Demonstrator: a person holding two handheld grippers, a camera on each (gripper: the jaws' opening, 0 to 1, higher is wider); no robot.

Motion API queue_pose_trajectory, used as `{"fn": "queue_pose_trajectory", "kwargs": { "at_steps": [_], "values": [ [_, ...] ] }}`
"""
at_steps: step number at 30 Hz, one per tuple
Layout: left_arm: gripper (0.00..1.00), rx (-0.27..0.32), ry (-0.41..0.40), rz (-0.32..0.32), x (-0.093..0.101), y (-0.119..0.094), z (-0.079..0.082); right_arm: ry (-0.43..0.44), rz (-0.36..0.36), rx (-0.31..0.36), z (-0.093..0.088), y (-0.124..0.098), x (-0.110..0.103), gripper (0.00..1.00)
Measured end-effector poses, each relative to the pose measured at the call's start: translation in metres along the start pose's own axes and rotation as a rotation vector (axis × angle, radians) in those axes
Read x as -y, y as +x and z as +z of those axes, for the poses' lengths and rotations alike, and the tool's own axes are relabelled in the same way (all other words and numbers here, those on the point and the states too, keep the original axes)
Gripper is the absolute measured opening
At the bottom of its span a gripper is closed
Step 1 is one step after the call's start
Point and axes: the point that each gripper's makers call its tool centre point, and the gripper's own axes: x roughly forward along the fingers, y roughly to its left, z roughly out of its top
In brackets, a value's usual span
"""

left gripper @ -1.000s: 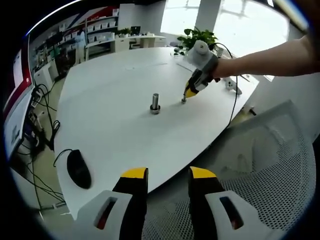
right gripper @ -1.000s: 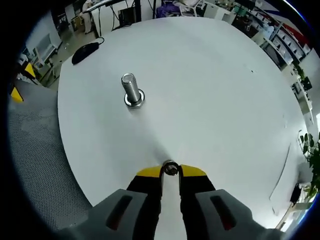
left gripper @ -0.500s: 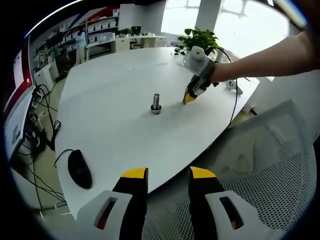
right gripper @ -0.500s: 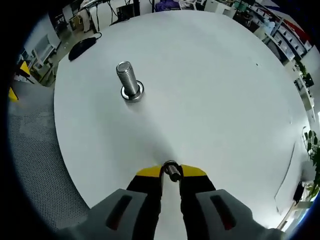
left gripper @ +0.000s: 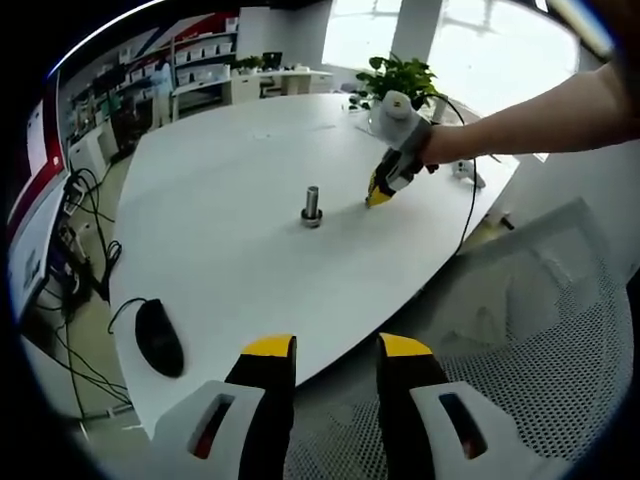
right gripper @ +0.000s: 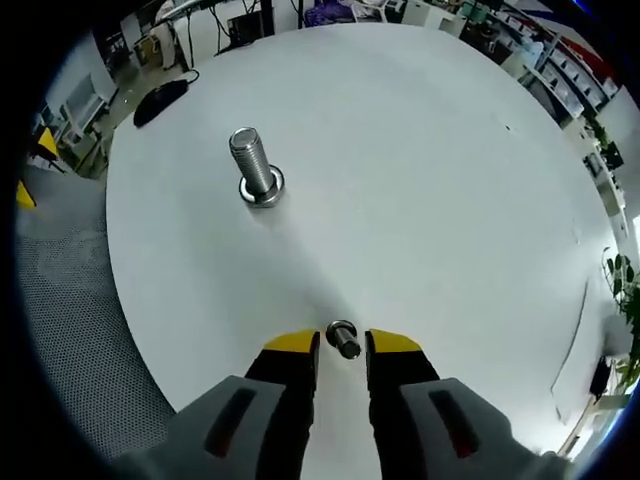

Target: Place the washer onto the threaded stud by aligning its center hole with the stud, sliding it down to the base, and recovering from edge contact or off-axis alignment until the washer reaches the visible bottom stop.

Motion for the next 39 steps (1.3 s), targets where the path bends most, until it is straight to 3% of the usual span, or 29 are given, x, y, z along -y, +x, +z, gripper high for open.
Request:
{"fn": "queue_pose_trajectory", "kwargs": {
  "at_steps": [6,11,18,20,25,34,39],
  "values": [
    [0.3,-0.005,-0.001,-0.003,0.0,0.001,-0.001,0.021,-0.007,0.039,-0.005,-0.014,0.0,0.22],
    [0.3,-0.012,0.011,-0.001,0.0,0.001,-0.002,0.127,0.024,0.147,0.004,-0.026,-0.007,0.22],
    [0.28,0.004,0.02,-0.019,0.004,-0.001,0.002,0.124,0.0,0.23,0.002,-0.057,-0.019,0.22],
    [0.29,0.001,0.01,-0.024,0.004,-0.001,0.001,0.163,-0.016,0.293,0.004,-0.071,-0.019,0.22],
    [0.29,0.01,0.01,-0.03,0.005,-0.001,0.002,0.26,-0.027,0.377,-0.003,-0.097,-0.022,0.22],
    [0.3,0.029,0.007,-0.037,0.007,-0.002,0.005,0.3,-0.05,0.472,-0.009,-0.136,-0.039,0.22],
    [0.31,0.054,0.003,-0.042,0.008,-0.004,0.01,0.301,-0.05,0.499,-0.011,-0.147,-0.052,0.22]
  ]
}}
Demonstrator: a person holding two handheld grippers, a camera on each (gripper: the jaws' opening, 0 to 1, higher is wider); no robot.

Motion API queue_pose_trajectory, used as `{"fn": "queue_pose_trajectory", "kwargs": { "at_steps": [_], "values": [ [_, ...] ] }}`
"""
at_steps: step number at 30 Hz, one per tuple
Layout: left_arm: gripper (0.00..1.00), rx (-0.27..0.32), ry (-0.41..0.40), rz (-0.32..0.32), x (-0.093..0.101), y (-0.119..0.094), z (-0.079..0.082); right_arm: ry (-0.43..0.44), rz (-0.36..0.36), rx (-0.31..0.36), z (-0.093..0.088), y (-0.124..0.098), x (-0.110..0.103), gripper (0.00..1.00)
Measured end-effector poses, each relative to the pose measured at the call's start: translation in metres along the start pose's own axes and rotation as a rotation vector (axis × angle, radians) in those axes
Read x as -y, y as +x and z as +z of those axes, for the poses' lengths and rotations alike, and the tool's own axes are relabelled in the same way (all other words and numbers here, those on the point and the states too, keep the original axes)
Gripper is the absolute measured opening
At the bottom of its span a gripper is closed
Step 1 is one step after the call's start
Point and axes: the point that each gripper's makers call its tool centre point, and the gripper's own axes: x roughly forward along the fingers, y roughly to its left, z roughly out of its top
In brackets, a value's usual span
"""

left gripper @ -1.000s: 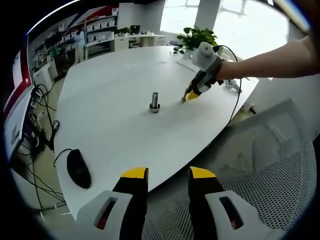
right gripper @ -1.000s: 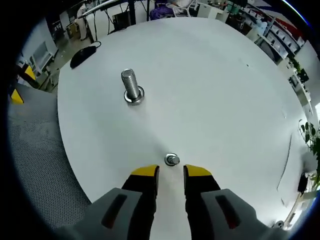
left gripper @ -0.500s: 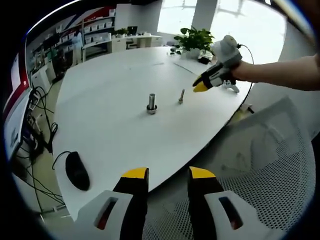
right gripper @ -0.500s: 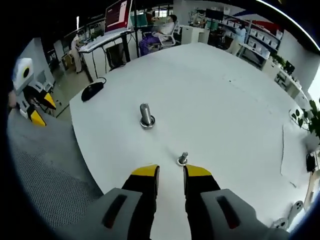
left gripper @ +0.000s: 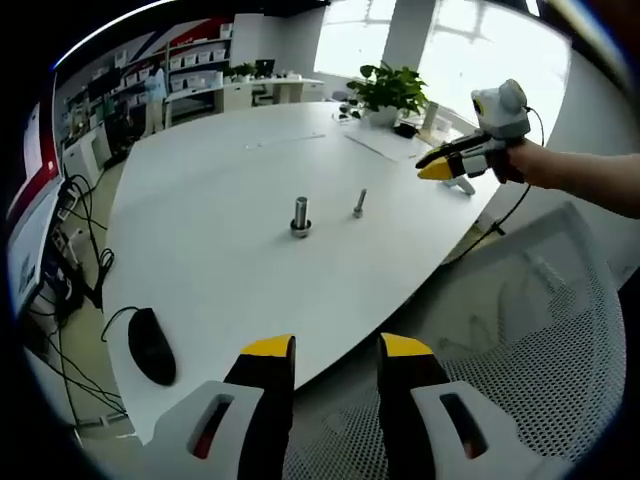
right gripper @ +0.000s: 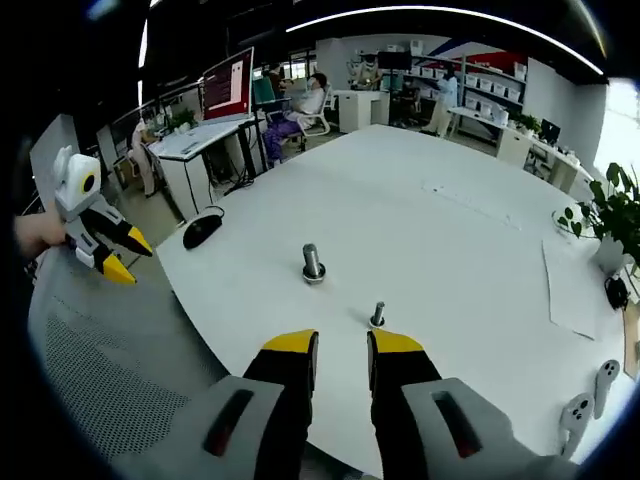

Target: Place the washer onto the threaded stud by aligning its center hole with the stud, sliding it down to the base, and recovering from edge contact or off-axis alignment until the washer reaches the visible bottom stop.

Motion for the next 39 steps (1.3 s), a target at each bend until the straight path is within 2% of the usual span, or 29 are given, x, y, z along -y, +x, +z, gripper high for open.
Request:
{"fn": "queue_pose_trajectory", "kwargs": {
  "at_steps": [8,12,15,17,19,21,26,30,34,39],
  "values": [
    [0.31,0.049,-0.008,0.005,-0.002,-0.003,0.008,0.065,0.005,0.047,-0.005,-0.019,-0.007,0.25],
    [0.31,0.052,-0.006,0.01,-0.001,-0.003,0.008,0.088,-0.003,0.108,0.003,-0.035,-0.012,0.26],
    [0.3,0.065,-0.004,0.017,-0.002,-0.004,0.011,0.08,-0.012,0.1,0.004,-0.043,-0.014,0.27],
    [0.31,0.078,-0.01,0.014,-0.003,-0.005,0.013,0.054,-0.015,0.117,0.006,-0.05,-0.016,0.27],
    [0.31,0.091,-0.015,0.013,-0.003,-0.006,0.015,0.017,-0.033,0.103,0.004,-0.055,-0.013,0.27],
    [0.31,0.096,-0.015,0.012,-0.002,-0.006,0.016,0.023,-0.048,0.11,0.003,-0.058,-0.009,0.27],
    [0.31,0.111,-0.005,0.007,0.001,-0.008,0.019,0.118,-0.061,0.136,-0.002,-0.063,-0.004,0.27],
    [0.31,0.14,-0.006,0.006,0.001,-0.01,0.024,0.119,-0.062,0.122,-0.009,-0.061,-0.008,0.27],
    [0.31,0.138,-0.008,0.013,-0.001,-0.01,0.024,0.119,-0.06,0.107,-0.016,-0.06,-0.014,0.27],
    [0.31,0.134,-0.005,0.019,-0.002,-0.009,0.023,0.145,-0.08,0.105,-0.021,-0.059,-0.009,0.27]
  ]
}}
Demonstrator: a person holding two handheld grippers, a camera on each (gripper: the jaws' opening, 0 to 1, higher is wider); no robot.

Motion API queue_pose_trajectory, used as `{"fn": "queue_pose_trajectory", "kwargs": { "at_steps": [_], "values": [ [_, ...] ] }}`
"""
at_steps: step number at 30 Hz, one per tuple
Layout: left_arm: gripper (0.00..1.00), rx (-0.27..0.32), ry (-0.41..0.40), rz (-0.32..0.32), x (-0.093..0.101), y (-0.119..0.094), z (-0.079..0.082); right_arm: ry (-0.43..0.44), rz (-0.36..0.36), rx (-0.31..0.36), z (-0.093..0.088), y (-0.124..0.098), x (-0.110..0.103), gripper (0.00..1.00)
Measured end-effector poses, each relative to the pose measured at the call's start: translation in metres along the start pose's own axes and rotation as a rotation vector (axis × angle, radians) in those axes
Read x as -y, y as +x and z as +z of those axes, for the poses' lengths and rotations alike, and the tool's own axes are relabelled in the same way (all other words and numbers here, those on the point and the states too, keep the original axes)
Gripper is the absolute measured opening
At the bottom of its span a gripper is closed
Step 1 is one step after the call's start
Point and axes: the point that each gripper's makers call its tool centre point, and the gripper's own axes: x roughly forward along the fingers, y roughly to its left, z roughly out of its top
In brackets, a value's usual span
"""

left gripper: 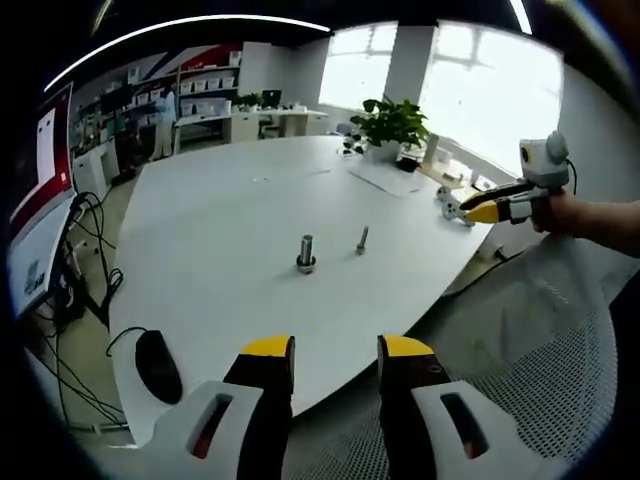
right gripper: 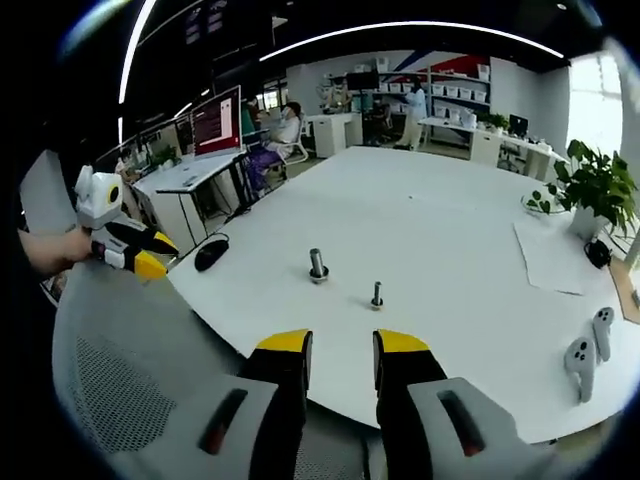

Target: Place the washer onto the threaded stud by aligning its center hole with the stud, sliding it down to the base, and recovering from edge contact or off-axis alignment until the washer reaches the visible bottom stop.

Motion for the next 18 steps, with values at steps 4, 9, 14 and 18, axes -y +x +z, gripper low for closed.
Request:
{"fn": "queue_pose_trajectory", "kwargs": {
  "at_steps": [4,9,14,18],
  "values": [
    [0.31,-0.001,0.003,0.001,0.0,0.0,0.0,0.024,-0.011,0.002,-0.003,0.003,0.003,0.28],
    [0.31,-0.011,0.006,-0.003,0.002,0.001,-0.002,0.002,-0.041,-0.003,-0.008,0.002,0.009,0.32],
    [0.31,-0.025,0.011,-0.007,0.002,0.003,-0.004,-0.004,-0.042,-0.021,-0.011,0.004,0.008,0.33],
    [0.29,-0.013,0.012,-0.003,0.001,0.003,-0.001,0.01,-0.051,-0.014,-0.011,0.004,0.012,0.33]
  ]
}}
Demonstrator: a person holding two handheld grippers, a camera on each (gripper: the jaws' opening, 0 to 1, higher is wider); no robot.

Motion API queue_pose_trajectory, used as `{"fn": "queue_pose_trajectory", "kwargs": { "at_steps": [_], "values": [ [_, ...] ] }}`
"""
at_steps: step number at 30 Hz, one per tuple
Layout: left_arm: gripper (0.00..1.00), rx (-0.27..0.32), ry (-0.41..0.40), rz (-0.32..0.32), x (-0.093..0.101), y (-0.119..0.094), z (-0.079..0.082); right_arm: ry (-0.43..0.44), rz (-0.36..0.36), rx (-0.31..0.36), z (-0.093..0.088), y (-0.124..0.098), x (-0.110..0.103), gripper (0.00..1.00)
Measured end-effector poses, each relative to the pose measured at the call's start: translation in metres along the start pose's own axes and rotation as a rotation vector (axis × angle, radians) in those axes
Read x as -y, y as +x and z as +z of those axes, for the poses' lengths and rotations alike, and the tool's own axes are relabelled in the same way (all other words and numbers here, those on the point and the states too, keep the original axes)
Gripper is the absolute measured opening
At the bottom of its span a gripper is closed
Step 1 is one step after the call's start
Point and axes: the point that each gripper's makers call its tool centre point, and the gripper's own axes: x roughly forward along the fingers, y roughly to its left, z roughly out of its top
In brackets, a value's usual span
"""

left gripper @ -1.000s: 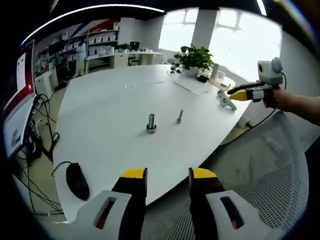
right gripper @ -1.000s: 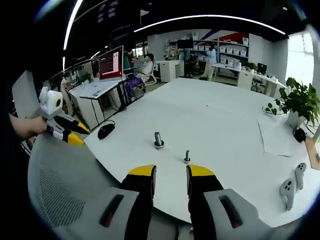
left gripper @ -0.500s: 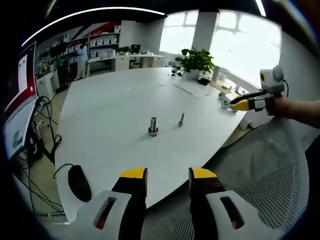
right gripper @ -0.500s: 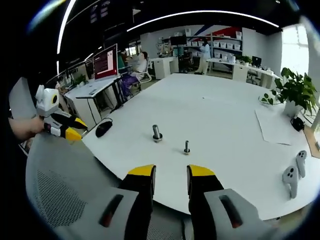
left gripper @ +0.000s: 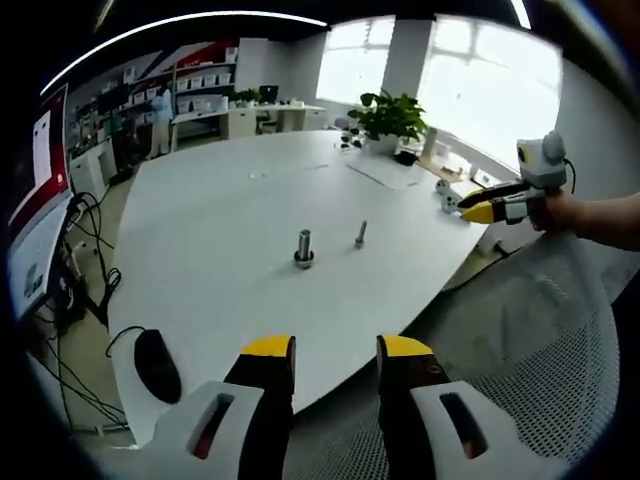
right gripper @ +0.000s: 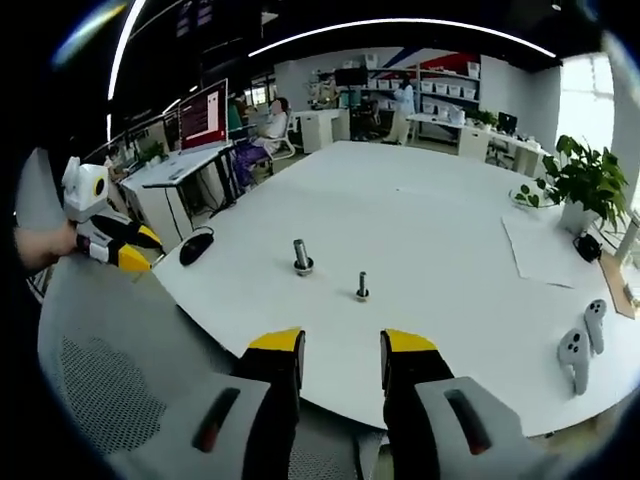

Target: Place the washer onto the threaded stud by aligning its center hole with the stud, sliding it down to the base, and recovering from edge contact or off-axis alignment until the washer reaches the visible bottom stop.

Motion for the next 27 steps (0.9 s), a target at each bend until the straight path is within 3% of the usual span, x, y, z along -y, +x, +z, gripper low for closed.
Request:
{"fn": "queue_pose_trajectory", "kwargs": {
  "at_steps": [7,11,18,23,27],
  "values": [
    [0.31,-0.01,0.006,0.014,-0.002,0.001,-0.002,-0.005,0.007,0.023,0.003,0.0,-0.001,0.37],
    [0.32,0.028,-0.029,0.041,-0.009,-0.003,0.006,0.031,-0.002,0.068,0.008,-0.002,0.004,0.38],
    [0.32,0.028,-0.028,0.073,-0.013,-0.004,0.005,0.012,0.039,-0.006,-0.005,0.002,-0.005,0.36],
    [0.34,0.057,-0.013,0.05,-0.008,-0.005,0.011,0.038,0.054,0.017,-0.001,0.001,-0.005,0.36],
    [0.34,0.017,-0.007,0.087,-0.013,-0.004,0.004,0.018,0.073,0.007,-0.004,0.002,-0.011,0.37]
  ]
}}
